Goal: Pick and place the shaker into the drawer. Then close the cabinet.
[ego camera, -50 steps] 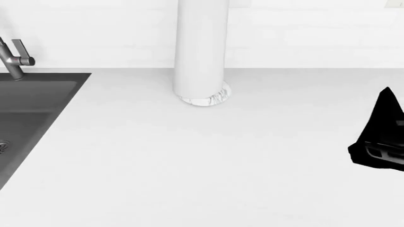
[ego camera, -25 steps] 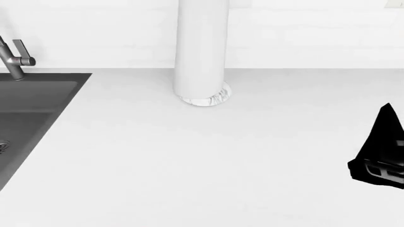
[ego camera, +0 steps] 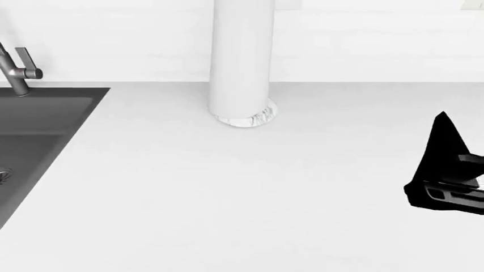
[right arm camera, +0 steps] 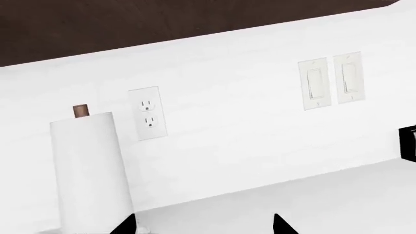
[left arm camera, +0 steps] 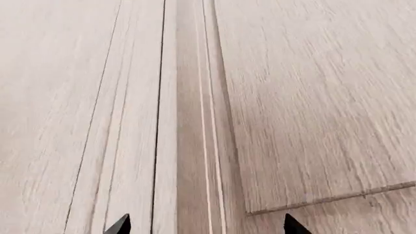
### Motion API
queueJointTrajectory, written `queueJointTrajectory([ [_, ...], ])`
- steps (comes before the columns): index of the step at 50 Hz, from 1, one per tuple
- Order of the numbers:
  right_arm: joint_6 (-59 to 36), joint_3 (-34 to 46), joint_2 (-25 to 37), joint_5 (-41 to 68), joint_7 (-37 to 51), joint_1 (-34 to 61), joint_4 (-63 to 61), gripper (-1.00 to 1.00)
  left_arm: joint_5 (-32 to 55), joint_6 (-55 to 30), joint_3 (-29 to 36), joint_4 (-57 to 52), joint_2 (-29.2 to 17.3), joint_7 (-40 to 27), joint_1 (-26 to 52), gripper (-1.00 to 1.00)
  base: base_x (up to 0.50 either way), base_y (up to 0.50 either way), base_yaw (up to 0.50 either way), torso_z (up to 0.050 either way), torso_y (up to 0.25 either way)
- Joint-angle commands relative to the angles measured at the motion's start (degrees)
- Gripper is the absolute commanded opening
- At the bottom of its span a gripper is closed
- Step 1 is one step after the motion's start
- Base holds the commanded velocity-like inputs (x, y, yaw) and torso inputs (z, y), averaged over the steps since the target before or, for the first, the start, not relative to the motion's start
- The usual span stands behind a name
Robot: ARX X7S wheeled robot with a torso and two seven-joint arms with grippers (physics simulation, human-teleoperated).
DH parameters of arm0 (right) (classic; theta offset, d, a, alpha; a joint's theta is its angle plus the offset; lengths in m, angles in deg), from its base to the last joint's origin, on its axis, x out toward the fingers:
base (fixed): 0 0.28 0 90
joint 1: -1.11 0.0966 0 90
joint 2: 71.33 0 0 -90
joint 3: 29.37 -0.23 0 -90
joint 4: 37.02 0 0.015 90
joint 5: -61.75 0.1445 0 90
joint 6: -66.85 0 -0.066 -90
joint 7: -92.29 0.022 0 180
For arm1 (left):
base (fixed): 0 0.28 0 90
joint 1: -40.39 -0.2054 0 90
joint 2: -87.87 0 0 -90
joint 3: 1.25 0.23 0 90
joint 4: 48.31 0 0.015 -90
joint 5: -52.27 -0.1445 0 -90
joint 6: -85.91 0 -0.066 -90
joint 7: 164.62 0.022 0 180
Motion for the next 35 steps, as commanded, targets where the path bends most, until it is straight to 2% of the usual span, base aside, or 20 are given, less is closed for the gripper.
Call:
queueJointTrajectory([
  [1, -11.05, -7.74, -2.07, 14.17, -6.07, 8.24, 0.05, 1.00, 14.77, 5.00, -18.12, -19.79, -31.08, -10.52, -37.27, 1.00, 0.00, 0.00, 0.00, 0.000, 0.000],
  [4, -15.79, -9.50, -5.36, 17.12, -5.09, 11.30, 0.26, 1.00, 15.14, 10.30, -25.61, -21.29, -35.76, -10.57, -50.89, 1.00, 0.00, 0.00, 0.00, 0.000, 0.000],
  [6, -18.21, -10.13, -7.24, 18.46, -4.57, 12.88, 0.44, 1.00, 15.12, 13.22, -32.21, -22.01, -37.28, -9.66, -61.14, 1.00, 0.00, 0.00, 0.00, 0.000, 0.000],
  [9, -21.21, -10.64, -9.65, 20.04, -4.05, 14.81, 0.78, 1.00, 14.22, 13.53, -42.49, -22.61, -37.52, -9.41, -74.16, 1.00, 0.00, 0.00, 0.00, 0.000, 0.000],
  [12, -23.87, -10.87, -11.89, 21.43, -3.74, 16.57, 1.36, 1.00, 11.55, 12.11, -51.02, -23.76, -35.20, -8.06, -83.55, 1.00, 0.00, 0.00, 0.00, 0.000, 0.000],
  [15, -27.87, -10.81, -14.81, 23.39, -3.63, 19.12, 2.29, 1.00, 9.26, 10.76, -56.26, -24.32, -32.73, -7.56, -89.40, 1.00, 0.00, 0.00, 0.00, 0.000, 0.000],
  [18, -36.16, -9.90, -19.52, 27.25, -2.68, 24.54, 4.67, 1.00, 6.40, 9.57, -60.68, -24.53, -30.11, -6.14, -94.74, 1.00, 0.00, 0.00, 0.00, 0.000, 0.000],
  [22, -51.84, -6.35, -29.07, 31.74, -1.70, 35.67, 10.30, 1.00, 2.61, 8.84, -64.82, -24.53, -26.48, -3.38, -100.76, 1.00, 0.00, 0.00, 0.00, 0.000, 0.000],
  [29, -69.24, 0.57, -44.28, 31.33, -4.66, 48.56, 20.36, 1.00, -2.21, 9.50, -67.43, -23.46, -22.05, 0.42, -106.28, 1.00, 0.00, 0.00, 0.00, 0.000, 0.000],
  [35, -74.93, 3.48, -53.29, 29.85, -8.23, 54.15, 26.85, 1.00, -4.99, 10.79, -67.40, -22.04, -19.67, 2.58, -107.95, 1.00, 0.00, 0.00, 0.00, 0.000, 0.000],
])
